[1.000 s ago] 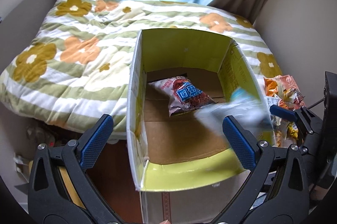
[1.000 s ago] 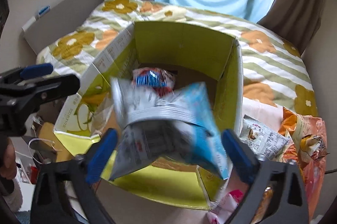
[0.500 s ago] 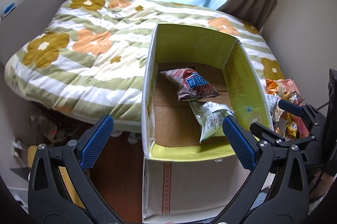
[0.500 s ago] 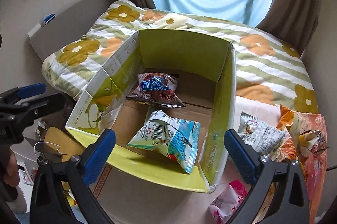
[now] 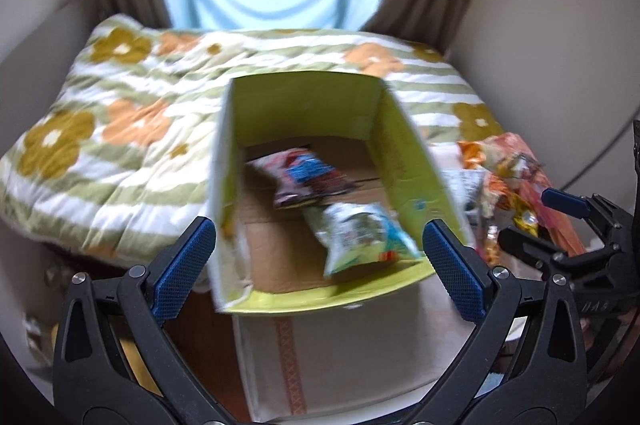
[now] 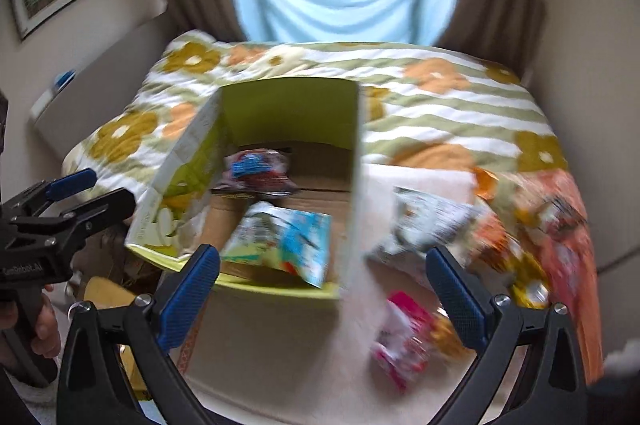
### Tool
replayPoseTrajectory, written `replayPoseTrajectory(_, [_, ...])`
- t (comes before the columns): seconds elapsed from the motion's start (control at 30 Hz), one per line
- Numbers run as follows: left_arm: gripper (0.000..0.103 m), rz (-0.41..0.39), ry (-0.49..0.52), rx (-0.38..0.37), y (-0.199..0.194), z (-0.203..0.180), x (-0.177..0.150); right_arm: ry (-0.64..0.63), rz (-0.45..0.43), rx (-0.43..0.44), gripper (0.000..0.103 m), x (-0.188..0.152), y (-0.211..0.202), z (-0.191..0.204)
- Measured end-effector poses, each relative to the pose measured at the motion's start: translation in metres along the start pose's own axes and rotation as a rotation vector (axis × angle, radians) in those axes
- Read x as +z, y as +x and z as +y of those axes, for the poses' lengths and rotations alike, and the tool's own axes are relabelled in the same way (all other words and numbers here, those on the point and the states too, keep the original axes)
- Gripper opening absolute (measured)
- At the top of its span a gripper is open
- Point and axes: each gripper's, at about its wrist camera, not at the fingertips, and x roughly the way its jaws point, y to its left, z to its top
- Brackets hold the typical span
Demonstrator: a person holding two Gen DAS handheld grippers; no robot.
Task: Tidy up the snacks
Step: 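Move both tools back over the snack pile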
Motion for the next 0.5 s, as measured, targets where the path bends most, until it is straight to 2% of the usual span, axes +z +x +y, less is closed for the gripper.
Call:
replayPoseTrajectory(0.1, [0.103, -0.001, 0.036, -0.047, 0.002, -0.028, -0.003, 0.075, -0.009, -0.055, 0.102, -0.009, -0.016, -0.030])
replayPoseTrajectory(0.27, [0.103, 0.007, 0.097, -0.084, 0.002, -0.076, -0.014, 0.175, -0.027, -0.122, 0.102, -0.028, -0.040, -0.087])
replayPoseTrajectory(0.4, [0.103, 0.019, 0.141, -0.083, 0.010, -0.124, -0.020, 0.227, -0.022, -0.129, 0.102, -0.045, -0.047, -0.129])
replayPoseTrajectory(0.5, [0.103, 0.060, 0.141, -0.090, 0.022, -0.156, -0.022, 0.254, 0.024, -0.109, 0.102, -0.057, -0.043, -0.158])
